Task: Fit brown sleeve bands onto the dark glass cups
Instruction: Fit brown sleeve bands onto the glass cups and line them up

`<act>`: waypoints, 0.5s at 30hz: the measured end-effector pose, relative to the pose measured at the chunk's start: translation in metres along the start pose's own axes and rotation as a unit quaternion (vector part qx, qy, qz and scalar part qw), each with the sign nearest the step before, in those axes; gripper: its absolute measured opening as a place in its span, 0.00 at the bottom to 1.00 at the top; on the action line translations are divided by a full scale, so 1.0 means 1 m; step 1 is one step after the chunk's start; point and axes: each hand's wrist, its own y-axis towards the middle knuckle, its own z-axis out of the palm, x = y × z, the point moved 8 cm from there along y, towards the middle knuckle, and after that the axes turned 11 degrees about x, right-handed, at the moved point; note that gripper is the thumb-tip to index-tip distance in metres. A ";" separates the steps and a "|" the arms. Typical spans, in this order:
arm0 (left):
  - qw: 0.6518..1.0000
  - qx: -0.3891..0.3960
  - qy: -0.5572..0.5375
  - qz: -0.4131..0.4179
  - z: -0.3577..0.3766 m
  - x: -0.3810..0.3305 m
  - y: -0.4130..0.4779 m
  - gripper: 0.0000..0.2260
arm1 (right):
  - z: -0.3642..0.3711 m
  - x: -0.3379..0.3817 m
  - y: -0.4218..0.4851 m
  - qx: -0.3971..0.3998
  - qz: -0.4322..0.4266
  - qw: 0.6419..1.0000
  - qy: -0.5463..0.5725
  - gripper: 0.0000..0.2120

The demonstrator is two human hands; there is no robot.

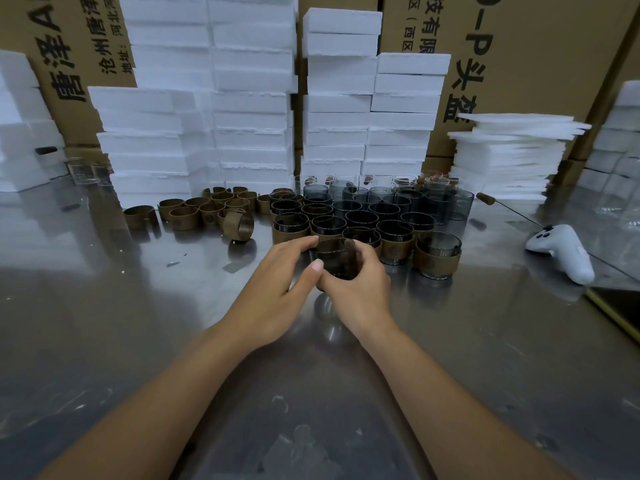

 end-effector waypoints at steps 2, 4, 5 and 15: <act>1.000 0.008 -0.019 -0.012 0.001 0.002 0.000 0.21 | 0.002 0.001 -0.001 0.007 -0.004 1.000 0.001 0.19; 0.999 0.011 -0.029 -0.015 0.001 0.002 0.000 0.22 | 0.003 0.003 -0.001 0.015 -0.009 1.000 0.004 0.18; 0.999 0.011 -0.033 -0.016 0.000 0.002 0.001 0.24 | 0.004 0.004 -0.001 0.018 -0.011 1.000 0.006 0.19; 0.995 -0.004 -0.092 -0.023 -0.003 0.004 0.003 0.25 | 0.017 0.012 -0.004 0.075 -0.037 0.996 -0.016 0.19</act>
